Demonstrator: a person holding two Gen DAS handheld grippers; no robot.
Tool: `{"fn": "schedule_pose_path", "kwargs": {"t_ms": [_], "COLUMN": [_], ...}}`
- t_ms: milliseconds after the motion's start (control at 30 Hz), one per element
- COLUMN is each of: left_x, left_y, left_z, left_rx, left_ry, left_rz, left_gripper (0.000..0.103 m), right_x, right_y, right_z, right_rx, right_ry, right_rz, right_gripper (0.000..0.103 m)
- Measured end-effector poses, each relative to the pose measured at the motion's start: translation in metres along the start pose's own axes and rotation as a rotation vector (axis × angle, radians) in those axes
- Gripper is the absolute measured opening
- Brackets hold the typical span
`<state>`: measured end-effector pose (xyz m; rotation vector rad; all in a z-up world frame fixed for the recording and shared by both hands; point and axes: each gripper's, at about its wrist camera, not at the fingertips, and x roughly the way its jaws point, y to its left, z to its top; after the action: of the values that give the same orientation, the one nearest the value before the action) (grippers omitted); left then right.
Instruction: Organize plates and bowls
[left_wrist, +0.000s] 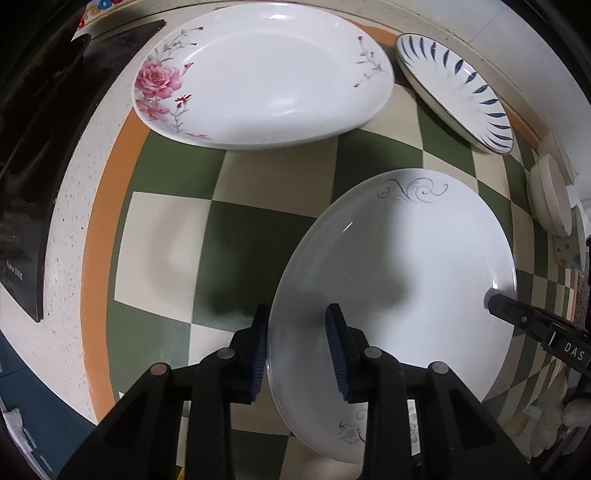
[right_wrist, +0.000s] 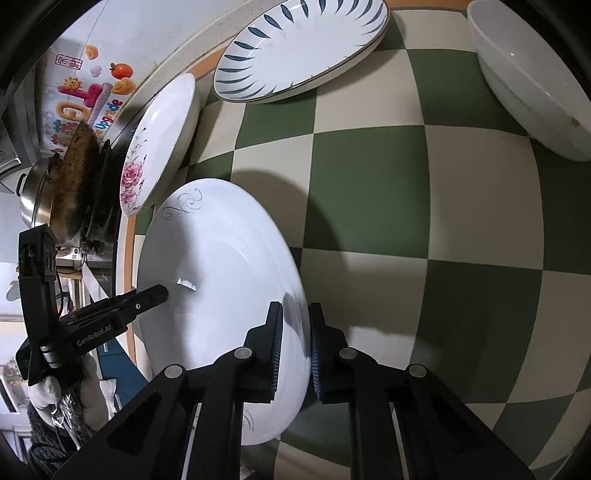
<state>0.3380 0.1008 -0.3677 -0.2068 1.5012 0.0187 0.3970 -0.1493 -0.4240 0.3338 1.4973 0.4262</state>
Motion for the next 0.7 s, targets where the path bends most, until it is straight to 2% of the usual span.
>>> {"fn": "schedule_pose_path", "kwargs": {"t_ms": [200, 533, 700], "left_x": [-0.013, -0.029, -0.023], "left_y": [-0.021, -0.073, -0.081], "left_z": [-0.020, -0.044, -0.042], "left_rx": [0.021, 0.128, 0.163], "left_ry": [0.001, 0.004, 0.019], "left_rz": [-0.009, -0.041, -0.041], "left_gripper": [0.028, 0.028, 0.028], "right_x": [-0.016, -0.065, -0.073], "right_y": [-0.015, -0.068, -0.097], "right_z": [-0.011, -0.035, -0.043], "right_rx": [0.020, 0.094, 0.139], "right_ry": [0.004, -0.044, -0.049], "right_rz": [-0.004, -0.045, -0.063], "right_gripper": [0.016, 0.016, 0.016]}}
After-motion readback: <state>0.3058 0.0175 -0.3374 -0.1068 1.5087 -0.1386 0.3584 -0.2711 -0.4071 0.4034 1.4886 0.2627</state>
